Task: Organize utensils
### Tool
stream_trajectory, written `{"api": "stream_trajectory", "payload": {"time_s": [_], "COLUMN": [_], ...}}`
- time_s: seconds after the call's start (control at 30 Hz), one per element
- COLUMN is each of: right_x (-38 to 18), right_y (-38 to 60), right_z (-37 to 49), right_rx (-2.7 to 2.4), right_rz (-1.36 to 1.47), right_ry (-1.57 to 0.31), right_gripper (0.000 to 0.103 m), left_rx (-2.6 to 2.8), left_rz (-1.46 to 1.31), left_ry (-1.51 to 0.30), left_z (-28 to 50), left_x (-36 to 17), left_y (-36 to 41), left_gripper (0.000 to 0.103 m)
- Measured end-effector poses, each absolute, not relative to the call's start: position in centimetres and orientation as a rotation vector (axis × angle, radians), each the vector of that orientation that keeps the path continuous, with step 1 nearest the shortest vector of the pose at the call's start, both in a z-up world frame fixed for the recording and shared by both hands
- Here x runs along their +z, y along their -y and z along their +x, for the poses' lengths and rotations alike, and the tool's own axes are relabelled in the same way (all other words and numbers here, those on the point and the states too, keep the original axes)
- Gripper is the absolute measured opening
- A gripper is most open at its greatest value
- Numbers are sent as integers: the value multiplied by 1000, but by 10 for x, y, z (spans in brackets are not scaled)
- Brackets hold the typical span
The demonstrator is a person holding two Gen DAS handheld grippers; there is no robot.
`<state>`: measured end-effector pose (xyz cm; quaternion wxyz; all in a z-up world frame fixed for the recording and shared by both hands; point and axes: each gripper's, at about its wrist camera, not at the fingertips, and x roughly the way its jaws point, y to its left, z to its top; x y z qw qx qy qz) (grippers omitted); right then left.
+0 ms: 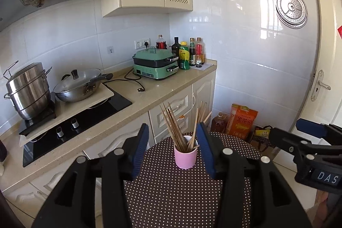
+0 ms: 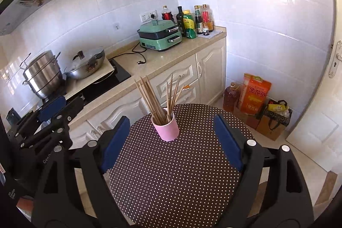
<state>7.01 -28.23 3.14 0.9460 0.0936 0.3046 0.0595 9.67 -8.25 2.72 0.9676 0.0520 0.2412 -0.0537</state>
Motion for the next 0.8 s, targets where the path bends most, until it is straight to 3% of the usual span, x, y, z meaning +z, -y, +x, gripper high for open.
{"api": "stream_trajectory", "payload": {"time_s": [0.8], "right_x": [16], "right_y": [284], "right_z": [46], "right_rx": [111], "right_rz": [205], "right_ry": [-617], "right_gripper": [84], "left_rx": [-128], "left_rz": [84], "left_ry": [-489], "left_z": [74], "left_x": [14], "left_y": [93], "left_gripper": [48]}}
